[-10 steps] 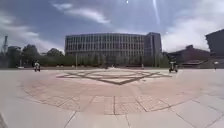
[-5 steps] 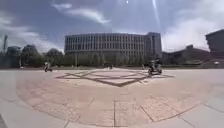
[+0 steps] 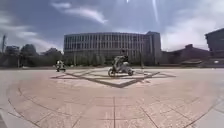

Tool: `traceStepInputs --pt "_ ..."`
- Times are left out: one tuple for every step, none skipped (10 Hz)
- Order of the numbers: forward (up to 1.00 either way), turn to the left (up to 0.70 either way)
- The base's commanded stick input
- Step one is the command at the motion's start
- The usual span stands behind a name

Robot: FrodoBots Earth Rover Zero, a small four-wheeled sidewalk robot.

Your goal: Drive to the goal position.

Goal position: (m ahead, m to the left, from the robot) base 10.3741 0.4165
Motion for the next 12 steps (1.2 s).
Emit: traceStepInputs --pt "0.56 0.0" --pt "0.56 0.0" --pt "0.56 0.01" --pt "0.56 0.02" --pt "0.57 0.11" --pt "0.57 0.05" --pt "0.57 0.03" --pt "0.57 0.01" --pt "0.56 0.0" --pt "0.53 0.0" --pt "0.52 0.0" --pt "0.51 0.0"
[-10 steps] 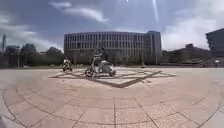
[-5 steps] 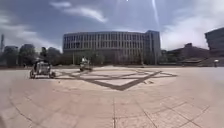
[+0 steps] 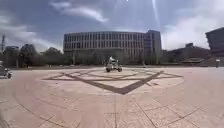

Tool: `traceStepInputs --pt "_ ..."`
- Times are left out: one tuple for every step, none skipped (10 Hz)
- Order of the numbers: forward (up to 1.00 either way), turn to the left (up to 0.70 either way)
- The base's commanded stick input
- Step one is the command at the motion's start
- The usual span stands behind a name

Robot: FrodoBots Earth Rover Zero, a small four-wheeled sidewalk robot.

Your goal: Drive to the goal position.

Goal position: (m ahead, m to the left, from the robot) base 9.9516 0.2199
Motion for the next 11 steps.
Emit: traceStepInputs --pt "0.51 0.0" --pt "0.52 0.0" --pt "0.57 0.0" --pt "0.6 0.0" --pt "0.6 0.0" --pt "0.6 0.0" --pt "0.6 0.0" --pt "0.6 0.0" --pt "0.6 0.0" --pt "0.58 0.03" --pt "0.57 0.14"
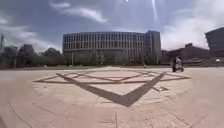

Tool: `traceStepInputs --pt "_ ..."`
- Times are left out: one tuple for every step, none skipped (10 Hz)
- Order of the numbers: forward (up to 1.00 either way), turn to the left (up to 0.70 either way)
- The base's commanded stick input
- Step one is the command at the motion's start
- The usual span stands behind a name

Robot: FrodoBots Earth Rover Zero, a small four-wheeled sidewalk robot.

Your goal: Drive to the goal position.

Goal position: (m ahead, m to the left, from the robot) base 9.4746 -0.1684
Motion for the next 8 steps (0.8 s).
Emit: traceStepInputs --pt "0.57 0.14" --pt "0.57 0.0" --pt "0.57 0.0" --pt "0.57 0.0" --pt "0.59 0.0" --pt "0.59 0.0" --pt "0.59 0.0" --pt "0.59 0.0"
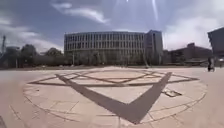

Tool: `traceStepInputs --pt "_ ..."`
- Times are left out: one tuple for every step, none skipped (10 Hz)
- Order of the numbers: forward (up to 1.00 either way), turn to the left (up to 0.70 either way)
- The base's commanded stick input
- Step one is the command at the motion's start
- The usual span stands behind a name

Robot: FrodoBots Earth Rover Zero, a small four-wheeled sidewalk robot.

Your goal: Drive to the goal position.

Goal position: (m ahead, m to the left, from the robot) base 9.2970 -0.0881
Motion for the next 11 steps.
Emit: traceStepInputs --pt "0.59 0.0" --pt "0.59 0.0" --pt "0.59 0.0" --pt "0.59 0.0" --pt "0.59 0.0" --pt "0.59 0.0" --pt "0.59 0.0" --pt "0.59 0.0" --pt "0.59 0.0" --pt "0.59 0.0" --pt "0.59 0.0"
